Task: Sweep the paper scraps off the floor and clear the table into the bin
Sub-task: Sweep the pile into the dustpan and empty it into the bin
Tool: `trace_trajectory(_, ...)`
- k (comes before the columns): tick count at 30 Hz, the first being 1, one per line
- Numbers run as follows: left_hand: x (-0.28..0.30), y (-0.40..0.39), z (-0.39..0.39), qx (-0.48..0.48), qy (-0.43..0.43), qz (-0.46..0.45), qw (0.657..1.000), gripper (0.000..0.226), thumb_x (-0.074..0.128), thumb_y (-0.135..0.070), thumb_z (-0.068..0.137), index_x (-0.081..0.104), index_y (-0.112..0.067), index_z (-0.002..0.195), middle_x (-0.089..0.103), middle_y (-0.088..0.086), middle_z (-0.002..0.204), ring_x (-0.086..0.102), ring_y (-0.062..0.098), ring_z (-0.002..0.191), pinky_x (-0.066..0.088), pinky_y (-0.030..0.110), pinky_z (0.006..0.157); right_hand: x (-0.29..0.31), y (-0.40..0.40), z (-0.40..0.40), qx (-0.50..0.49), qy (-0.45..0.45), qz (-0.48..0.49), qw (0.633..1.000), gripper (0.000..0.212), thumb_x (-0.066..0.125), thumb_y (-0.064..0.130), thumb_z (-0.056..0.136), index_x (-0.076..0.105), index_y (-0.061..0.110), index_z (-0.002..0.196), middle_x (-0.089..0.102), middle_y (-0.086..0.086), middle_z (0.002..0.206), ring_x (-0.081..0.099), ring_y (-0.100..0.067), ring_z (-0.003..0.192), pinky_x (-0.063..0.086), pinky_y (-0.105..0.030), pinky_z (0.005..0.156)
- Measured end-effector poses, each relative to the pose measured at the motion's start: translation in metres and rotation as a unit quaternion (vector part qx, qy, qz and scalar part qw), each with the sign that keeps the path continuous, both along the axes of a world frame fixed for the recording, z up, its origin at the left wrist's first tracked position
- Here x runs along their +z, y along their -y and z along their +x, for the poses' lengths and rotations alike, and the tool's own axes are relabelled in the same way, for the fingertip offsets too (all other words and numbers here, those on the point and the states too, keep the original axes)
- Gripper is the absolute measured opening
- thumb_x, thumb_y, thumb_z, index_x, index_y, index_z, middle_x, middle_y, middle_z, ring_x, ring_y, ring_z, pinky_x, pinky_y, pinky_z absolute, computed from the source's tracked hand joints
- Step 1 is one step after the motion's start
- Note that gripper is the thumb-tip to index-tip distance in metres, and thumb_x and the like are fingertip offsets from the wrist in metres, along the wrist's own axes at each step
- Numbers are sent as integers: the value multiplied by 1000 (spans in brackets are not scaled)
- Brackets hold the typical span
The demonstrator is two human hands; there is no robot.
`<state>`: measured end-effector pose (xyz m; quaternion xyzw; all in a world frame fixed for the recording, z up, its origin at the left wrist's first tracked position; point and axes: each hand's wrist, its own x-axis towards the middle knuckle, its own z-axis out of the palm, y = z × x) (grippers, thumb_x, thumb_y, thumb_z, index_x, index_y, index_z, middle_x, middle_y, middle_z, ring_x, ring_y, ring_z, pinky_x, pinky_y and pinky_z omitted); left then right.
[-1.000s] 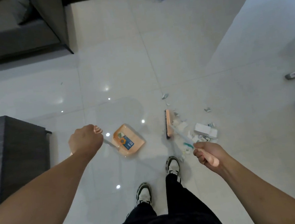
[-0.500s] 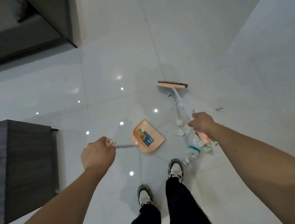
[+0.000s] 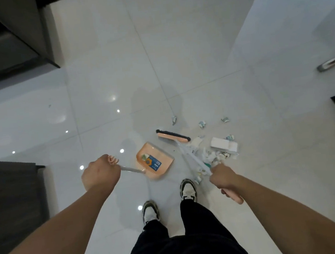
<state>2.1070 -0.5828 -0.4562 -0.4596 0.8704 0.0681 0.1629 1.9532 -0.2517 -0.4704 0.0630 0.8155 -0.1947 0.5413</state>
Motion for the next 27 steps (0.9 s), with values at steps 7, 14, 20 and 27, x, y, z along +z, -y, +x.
trace_trajectory(7,15,30,-28,-54,-36,-33,997,14,52,-35,71,59,-29,81,64,2,78,59,31,74,40,31,64,24,-19,21,-133,-59,-39,989,41,47,7,92,58,15,131,54,-11,74,43,-19,43,35,-21,42)
trace_trajectory(14,17,29,-45,-89,-29,-38,995,16,47,-38,76,55,-25,73,56,-1,64,54,28,62,43,31,61,8,-37,-36,-232,-117,-5,966,20,45,2,89,59,5,101,55,-14,69,49,-22,44,38,-22,42)
trace_trajectory(20,-5,15,-52,-105,-33,-28,994,30,40,-47,83,53,-25,67,55,-1,58,52,24,55,43,32,55,-21,-66,-68,-251,-82,50,963,8,49,3,88,56,4,84,57,-11,63,51,-20,39,36,-16,39)
trace_trajectory(27,-9,10,-53,-93,-26,-33,995,22,43,-40,81,50,-23,68,53,2,61,47,25,57,38,31,56,-15,-66,-32,-243,17,44,969,15,42,2,87,48,5,73,49,-10,60,42,-19,51,32,-30,53)
